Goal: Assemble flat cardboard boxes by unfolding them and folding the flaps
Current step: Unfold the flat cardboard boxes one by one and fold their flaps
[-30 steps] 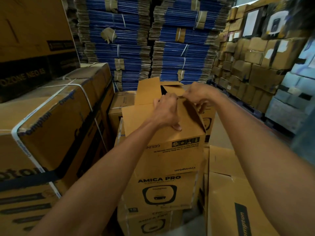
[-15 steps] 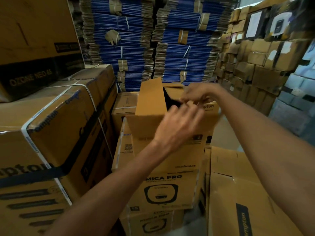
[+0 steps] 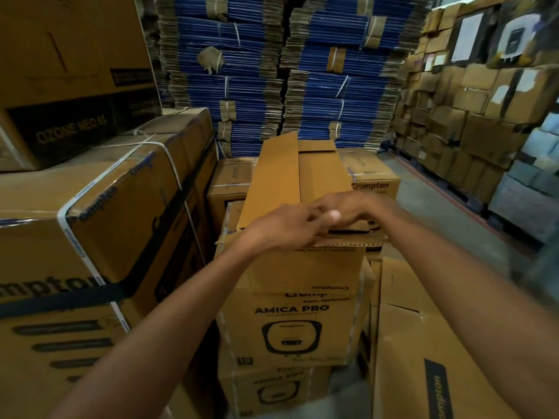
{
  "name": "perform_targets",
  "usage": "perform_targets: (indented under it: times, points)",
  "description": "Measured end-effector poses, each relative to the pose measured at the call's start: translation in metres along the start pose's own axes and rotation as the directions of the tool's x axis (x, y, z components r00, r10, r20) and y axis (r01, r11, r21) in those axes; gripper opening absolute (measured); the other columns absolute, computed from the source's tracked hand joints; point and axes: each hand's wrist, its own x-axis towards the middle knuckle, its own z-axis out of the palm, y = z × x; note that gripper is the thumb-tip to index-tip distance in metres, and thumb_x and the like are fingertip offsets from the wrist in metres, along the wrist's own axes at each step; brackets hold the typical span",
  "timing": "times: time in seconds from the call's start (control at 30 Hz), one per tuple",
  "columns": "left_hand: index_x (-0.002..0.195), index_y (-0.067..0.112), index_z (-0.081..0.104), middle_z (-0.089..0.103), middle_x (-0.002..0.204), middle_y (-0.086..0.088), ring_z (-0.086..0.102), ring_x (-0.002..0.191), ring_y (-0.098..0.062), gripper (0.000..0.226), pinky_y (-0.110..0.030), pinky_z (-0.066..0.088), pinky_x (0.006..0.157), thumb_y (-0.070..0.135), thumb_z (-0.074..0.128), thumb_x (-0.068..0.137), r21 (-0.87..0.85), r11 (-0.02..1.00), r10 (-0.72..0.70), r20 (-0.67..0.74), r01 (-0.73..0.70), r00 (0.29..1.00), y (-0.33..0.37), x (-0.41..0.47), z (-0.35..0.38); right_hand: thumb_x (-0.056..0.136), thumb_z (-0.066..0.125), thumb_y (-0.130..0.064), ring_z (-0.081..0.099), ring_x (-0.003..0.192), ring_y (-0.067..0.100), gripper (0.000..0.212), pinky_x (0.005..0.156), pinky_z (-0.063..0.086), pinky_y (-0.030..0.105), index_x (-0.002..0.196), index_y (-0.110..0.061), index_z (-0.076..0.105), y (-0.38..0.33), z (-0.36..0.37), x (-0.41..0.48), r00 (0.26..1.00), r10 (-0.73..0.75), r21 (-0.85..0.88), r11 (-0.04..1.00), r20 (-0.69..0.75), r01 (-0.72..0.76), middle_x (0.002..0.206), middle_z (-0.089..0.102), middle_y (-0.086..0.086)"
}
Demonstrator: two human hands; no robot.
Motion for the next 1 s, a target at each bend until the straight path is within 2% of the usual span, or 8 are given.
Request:
perform_targets:
  times: [0.2,0.33,0.43,0.57,0.67,0.77,0.87,1.0]
  points:
    - [0.129,0.027,0.060,0.051,0.135,0.003,0.040,0.132,-0.026,0.029,-0.055,0.035,0.105,0.031,0.043,0.106,0.400,0.917,0.045,-0.085,-0.008,0.995,-0.051,0.035,0.016,0.069,0.053,-0.087,0.016,0.155,0.022,0.106,0.122,0.017,0.046,0.159,-0.043,0.018,-0.001,0.033,-0.029,0.994,0.062,-0.003,0.998,-0.095,-0.063,0.168,0.015,-0.010]
    - [0.135,0.033,0.057,0.047,0.148,0.009,0.026,0.148,-0.023,0.036,-0.061,0.014,0.117,0.041,0.037,0.107,0.730,0.673,0.198,-0.030,-0.114,0.980,-0.051,0.045,0.007,0.071,0.046,-0.091,0.000,0.156,0.013,0.108,0.125,-0.003,0.050,0.160,-0.040,0.011,0.008,0.048,-0.031,0.988,0.030,0.024,0.999,-0.154,-0.027,0.169,0.005,-0.014]
    - [0.121,0.025,0.070,0.057,0.137,0.002,0.039,0.138,-0.026,0.031,-0.057,0.022,0.116,0.036,0.049,0.101,0.837,0.547,0.324,-0.219,0.007,0.921,-0.042,0.048,-0.006,0.073,0.048,-0.088,0.002,0.156,0.014,0.099,0.125,-0.001,0.050,0.158,-0.046,0.017,0.012,0.049,-0.032,0.982,0.009,0.041,0.999,-0.187,-0.002,0.168,0.009,-0.016]
    - [0.112,0.017,0.070,0.063,0.125,-0.008,0.050,0.127,-0.032,0.021,-0.057,0.038,0.108,0.021,0.065,0.091,0.719,0.646,0.291,-0.543,0.256,0.788,-0.045,0.037,-0.041,0.077,0.056,-0.082,0.002,0.156,0.013,0.094,0.125,-0.001,0.049,0.157,-0.048,0.020,0.019,0.047,-0.028,0.984,0.005,0.071,0.997,-0.179,0.008,0.168,0.010,-0.018]
    - [0.105,0.006,0.069,0.063,0.112,-0.012,0.062,0.100,-0.027,0.013,-0.037,0.051,0.077,0.006,0.061,0.094,0.427,0.879,0.159,-0.680,0.210,0.716,-0.066,0.024,-0.069,0.076,0.058,-0.081,0.002,0.155,0.012,0.093,0.125,-0.001,0.050,0.156,-0.050,0.020,0.025,0.043,-0.028,0.987,-0.008,0.064,0.998,-0.159,0.019,0.168,0.009,-0.019]
    - [0.108,0.011,0.067,0.060,0.114,-0.008,0.059,0.102,-0.024,0.024,-0.032,0.045,0.077,-0.003,0.059,0.089,0.213,0.957,0.025,-0.739,0.199,0.673,-0.082,0.019,-0.083,0.075,0.057,-0.082,0.001,0.155,0.010,0.095,0.124,-0.002,0.053,0.155,-0.052,0.017,0.031,0.039,-0.029,0.992,-0.009,0.033,0.999,-0.124,0.013,0.168,0.006,-0.020]
    - [0.125,0.021,0.053,0.051,0.119,-0.002,0.056,0.103,-0.020,0.031,-0.043,0.053,0.092,0.011,0.058,0.096,0.010,0.978,-0.140,-0.699,0.206,0.701,-0.081,0.024,-0.076,0.078,0.057,-0.081,0.003,0.156,0.013,0.091,0.124,0.002,0.055,0.155,-0.052,0.018,0.031,0.035,-0.030,0.994,0.005,0.031,1.000,-0.111,-0.001,0.168,0.009,-0.018]
    - [0.114,0.004,0.058,0.068,0.095,-0.013,0.071,0.076,-0.028,0.034,-0.048,0.063,0.075,0.031,0.037,0.109,-0.005,0.955,-0.258,-0.515,0.298,0.818,-0.061,0.022,-0.062,0.092,0.055,-0.067,0.042,0.141,0.024,0.064,0.114,0.029,0.052,0.149,-0.040,0.040,0.022,0.019,-0.029,0.985,-0.011,-0.075,0.997,-0.170,-0.002,0.152,0.048,-0.006]
